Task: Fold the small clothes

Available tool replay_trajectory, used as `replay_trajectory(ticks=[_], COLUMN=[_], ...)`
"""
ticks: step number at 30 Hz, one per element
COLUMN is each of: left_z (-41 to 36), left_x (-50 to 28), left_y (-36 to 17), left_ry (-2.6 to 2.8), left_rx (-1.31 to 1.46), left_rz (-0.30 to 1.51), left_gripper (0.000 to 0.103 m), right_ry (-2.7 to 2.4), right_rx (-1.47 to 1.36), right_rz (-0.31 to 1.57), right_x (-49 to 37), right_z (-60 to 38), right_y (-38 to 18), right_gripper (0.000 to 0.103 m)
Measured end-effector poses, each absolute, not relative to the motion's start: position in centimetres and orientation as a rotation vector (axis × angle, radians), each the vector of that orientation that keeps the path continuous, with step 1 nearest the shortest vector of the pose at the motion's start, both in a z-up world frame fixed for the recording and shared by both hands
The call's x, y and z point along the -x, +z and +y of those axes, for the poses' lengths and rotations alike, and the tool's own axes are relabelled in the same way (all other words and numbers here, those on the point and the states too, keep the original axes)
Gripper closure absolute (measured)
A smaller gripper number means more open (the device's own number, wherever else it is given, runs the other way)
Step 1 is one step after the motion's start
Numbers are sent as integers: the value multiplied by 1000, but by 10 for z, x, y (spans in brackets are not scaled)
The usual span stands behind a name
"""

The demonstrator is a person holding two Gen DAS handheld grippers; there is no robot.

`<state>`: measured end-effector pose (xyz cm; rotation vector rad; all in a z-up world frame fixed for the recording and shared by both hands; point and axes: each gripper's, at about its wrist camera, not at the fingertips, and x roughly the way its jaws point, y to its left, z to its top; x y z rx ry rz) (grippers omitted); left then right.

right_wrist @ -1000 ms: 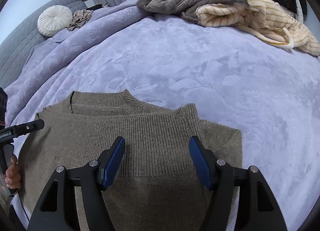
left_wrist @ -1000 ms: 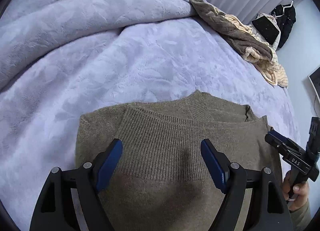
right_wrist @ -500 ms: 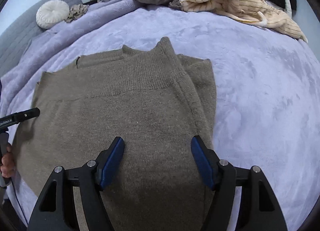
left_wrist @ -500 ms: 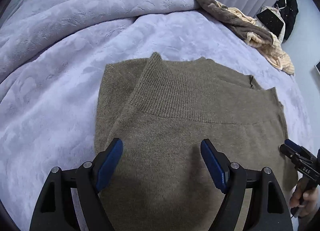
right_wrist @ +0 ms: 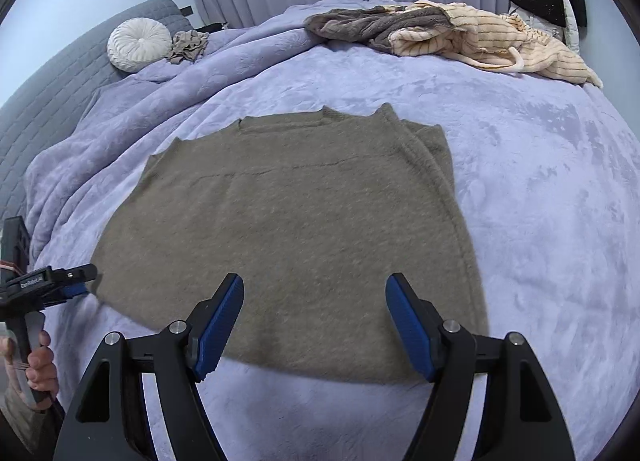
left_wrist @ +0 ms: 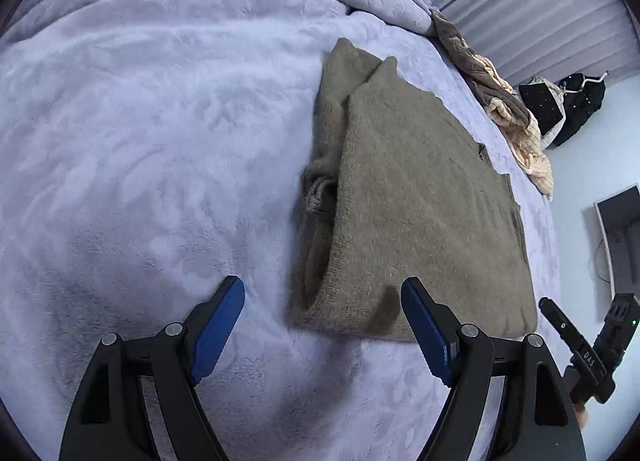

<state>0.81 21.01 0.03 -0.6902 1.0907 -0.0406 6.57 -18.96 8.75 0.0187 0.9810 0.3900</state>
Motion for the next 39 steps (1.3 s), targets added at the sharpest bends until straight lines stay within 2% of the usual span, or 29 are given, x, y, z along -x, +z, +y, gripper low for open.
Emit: replay_trajectory(ticks=[7,8,9,10,11,16,18,29,32,34,35,37,38,39], left_z=[210,207,205,201,199,200,198,187,181,178,175,167,163,161], left_x=[-40,-44,-46,-49,-52,-49,-49,-47,-50,-51,-52,-56,-57,-56], left_y=[-21,-18,-17,-18,-21,-25,-24,-16,-12,-12,-11,-7,-5,-2], left_ry=[-118,-139,-152,-160,-167,-182,-190,-170,-157,-152,-147,-133,-128,-123], left_rx=[842,836,831,826,828,858,850,732,685,663,652,625,614,602], left_rz=[1062,1053,1051,1064,1079,1039,1027,996,998,1000,1000,1005,1006,1007], left_gripper=[22,24,44,55,60,66,72,75,75,75,75,75,75,77], right_ry=[463,474,483,484,485,513,523,461,421,401,395,381,390,404], right_rx=[41,43,48,56,59,34,24,-76,105,260,321,395,396,388], right_rz=[988,987,989,992,995,1059,1100,1421,1426,1410,1401,1373,1365,1361], right_x=[-45,-46,-50,-56,-61,-114,-138,-230,-229,-225,-222,-216,-215,-215], right_z=[-145,-140,-134,-127,-120,-73,-47,102,140,161,167,172,170,167], right_y=[92,95,98,101,104,111,109,38,23,15,12,12,14,18], right_gripper=[26,26,26,26,26,23,23,23,10,9,13,34,55,64])
